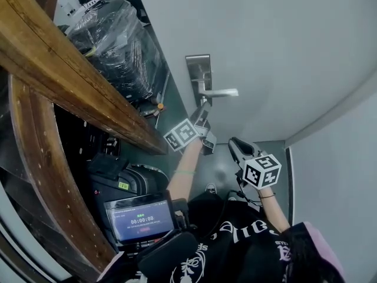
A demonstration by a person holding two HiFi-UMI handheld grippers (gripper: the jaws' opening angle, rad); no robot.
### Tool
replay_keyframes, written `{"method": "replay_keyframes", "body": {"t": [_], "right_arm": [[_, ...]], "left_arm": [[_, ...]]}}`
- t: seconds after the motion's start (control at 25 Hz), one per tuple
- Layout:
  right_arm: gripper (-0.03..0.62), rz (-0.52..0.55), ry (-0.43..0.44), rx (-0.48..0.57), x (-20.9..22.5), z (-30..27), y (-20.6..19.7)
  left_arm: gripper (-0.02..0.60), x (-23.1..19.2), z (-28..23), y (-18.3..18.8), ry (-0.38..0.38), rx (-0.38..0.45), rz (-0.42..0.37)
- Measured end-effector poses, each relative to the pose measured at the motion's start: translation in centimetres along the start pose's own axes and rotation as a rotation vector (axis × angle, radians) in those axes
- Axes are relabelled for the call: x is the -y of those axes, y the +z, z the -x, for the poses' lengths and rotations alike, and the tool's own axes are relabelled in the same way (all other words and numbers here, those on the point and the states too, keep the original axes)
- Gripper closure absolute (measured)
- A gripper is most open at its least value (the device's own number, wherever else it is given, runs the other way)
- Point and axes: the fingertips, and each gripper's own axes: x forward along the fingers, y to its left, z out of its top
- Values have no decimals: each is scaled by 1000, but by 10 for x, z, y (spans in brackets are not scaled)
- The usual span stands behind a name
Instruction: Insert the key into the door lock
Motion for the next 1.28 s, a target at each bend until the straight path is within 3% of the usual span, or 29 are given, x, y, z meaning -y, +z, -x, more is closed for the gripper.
{"method": "replay_keyframes", "body": {"t": [0.24, 0.4, 0.6, 1.04, 1.28], "right_arm": [[557, -5, 23, -1, -5, -1, -8], [557, -2, 49, -9, -11, 3, -11], [557, 8, 85, -27, -19, 16, -13], [557, -18, 172, -80, -39, 74, -50], [557, -28, 202, -110, -47, 93, -76]], "left_arm": [[534, -2, 33, -36, 80, -211, -413], [565, 10, 57, -57, 92, -276, -563], [577, 40, 83, -70, 88, -256, -626], [577, 119, 158, -115, 112, -155, -674], [577, 122, 197, -153, 167, -193, -742]]}}
